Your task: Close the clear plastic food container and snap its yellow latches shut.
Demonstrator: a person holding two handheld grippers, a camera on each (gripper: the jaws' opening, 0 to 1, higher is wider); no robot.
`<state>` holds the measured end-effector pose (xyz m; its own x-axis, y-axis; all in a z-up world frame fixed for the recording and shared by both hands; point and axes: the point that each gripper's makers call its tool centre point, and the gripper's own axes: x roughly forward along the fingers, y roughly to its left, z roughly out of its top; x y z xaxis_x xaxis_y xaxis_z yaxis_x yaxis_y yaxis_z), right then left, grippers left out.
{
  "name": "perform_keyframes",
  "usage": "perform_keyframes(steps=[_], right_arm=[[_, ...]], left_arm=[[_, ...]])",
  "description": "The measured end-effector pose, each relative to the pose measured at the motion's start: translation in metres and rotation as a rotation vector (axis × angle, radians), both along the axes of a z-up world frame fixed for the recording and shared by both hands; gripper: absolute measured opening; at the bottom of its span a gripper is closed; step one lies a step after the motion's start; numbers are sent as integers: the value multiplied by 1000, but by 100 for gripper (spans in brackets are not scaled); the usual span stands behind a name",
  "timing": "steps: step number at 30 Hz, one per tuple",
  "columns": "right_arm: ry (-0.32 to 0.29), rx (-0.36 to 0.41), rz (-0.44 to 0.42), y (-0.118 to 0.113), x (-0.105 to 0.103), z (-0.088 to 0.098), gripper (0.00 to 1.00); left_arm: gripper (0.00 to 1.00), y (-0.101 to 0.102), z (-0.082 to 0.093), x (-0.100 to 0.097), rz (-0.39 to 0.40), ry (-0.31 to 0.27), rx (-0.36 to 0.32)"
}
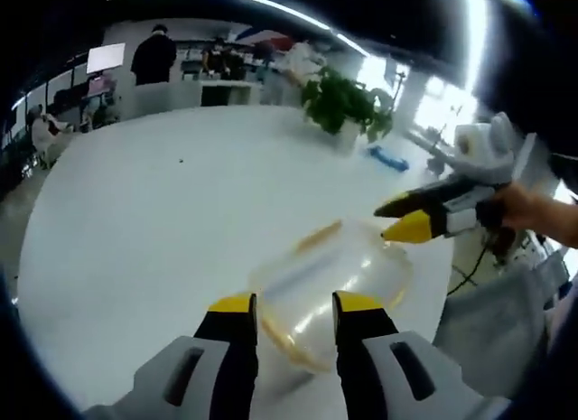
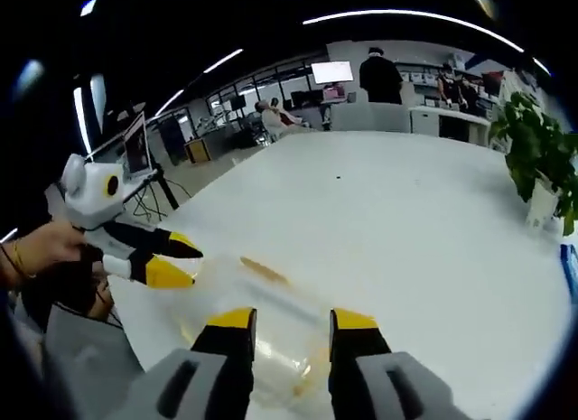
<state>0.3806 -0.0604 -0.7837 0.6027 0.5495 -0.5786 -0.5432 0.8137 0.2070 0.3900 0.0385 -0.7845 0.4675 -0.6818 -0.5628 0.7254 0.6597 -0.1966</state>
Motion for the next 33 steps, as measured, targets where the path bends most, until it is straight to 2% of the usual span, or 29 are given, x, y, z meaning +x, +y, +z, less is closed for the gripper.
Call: perform_keyframes(steps=[4, 6, 8, 12, 19, 22, 25, 27, 30, 33], right_arm=[[7, -16, 106, 22, 0, -2, 27], [42, -63, 143, 28, -2, -11, 26], [41, -101, 202, 34, -1, -16, 25], [44, -85, 224, 44, 5, -17, 25], [36, -121, 301, 50, 11, -18, 26], [33, -150, 353, 52, 11, -19, 35], [32, -163, 386, 53, 12, -18, 37], [31, -178, 405, 54, 14, -19, 39], [33, -200, 449, 55, 17, -21, 41], [64, -252, 548, 54, 17, -28, 41]], left_arm=[[31, -17, 1, -8, -81, -23, 4], [31, -24, -3, -13, -117, -27, 28], [31, -25, -10, -14, -122, -12, 60], [30, -29, -16, -14, -147, -26, 82], [35, -34, -13, -27, -250, -50, 100], [37, -34, -12, -33, -292, -76, 120], [40, -33, -14, -40, -346, -117, 168], [43, -36, -12, -42, -395, -178, 188], [48, -41, -14, -49, -434, -192, 193], [51, -42, -24, -54, -495, -225, 274]])
